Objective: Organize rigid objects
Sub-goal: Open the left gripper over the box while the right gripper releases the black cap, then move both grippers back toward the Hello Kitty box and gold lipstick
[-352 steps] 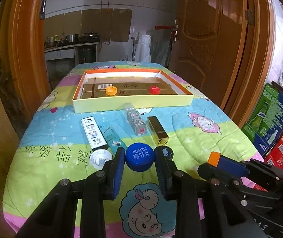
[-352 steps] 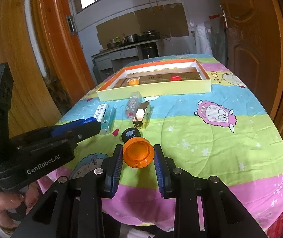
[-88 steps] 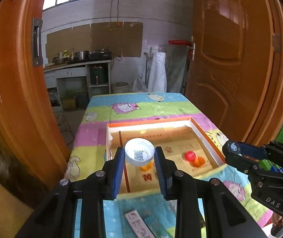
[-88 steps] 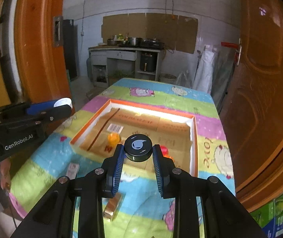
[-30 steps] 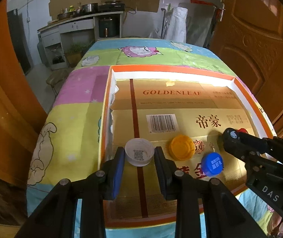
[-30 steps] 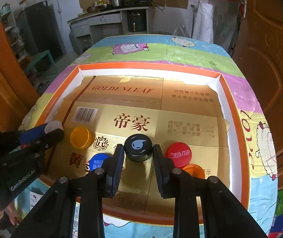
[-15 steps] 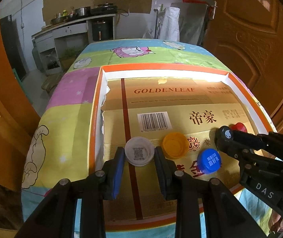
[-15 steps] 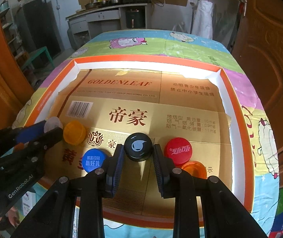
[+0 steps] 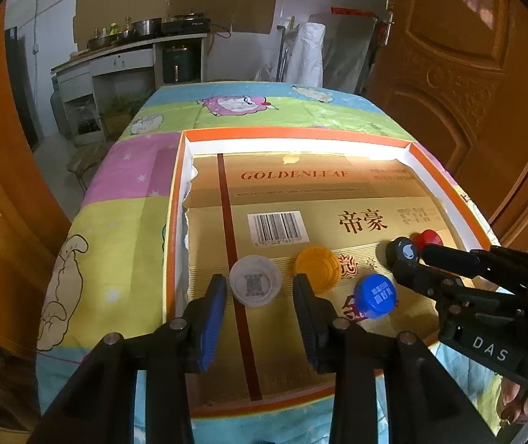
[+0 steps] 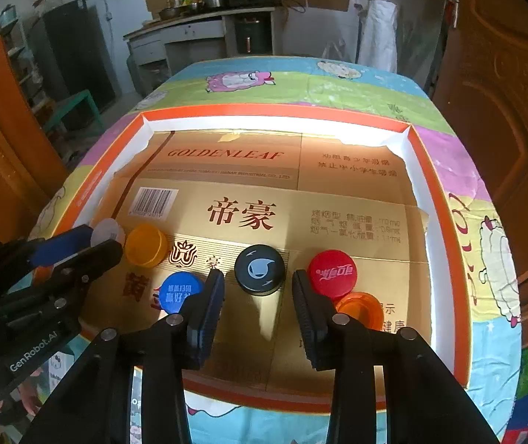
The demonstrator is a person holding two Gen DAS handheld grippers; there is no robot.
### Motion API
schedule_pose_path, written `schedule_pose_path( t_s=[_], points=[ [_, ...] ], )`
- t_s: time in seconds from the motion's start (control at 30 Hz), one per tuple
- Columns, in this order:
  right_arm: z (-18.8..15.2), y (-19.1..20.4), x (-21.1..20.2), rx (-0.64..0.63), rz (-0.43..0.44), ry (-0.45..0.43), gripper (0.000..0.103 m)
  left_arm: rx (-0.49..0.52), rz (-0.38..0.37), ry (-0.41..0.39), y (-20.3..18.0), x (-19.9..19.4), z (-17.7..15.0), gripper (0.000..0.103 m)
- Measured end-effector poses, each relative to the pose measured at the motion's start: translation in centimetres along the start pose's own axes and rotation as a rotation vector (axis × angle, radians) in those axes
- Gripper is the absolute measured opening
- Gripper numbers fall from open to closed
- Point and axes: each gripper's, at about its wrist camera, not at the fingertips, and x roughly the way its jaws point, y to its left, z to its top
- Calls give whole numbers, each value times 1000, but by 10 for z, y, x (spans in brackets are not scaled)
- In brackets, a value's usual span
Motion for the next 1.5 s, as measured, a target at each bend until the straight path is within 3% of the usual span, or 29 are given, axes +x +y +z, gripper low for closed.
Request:
schedule_pose_path(
  t_s=[0.87,1.5],
  points=[
    [-10,-3,-71,13,4,-78,40,-11,15,-87,-3,-69,-18,37],
    [-38,11,-131,31,19,-135,40,-108,46,-152,5,-122,-46,37]
  ],
)
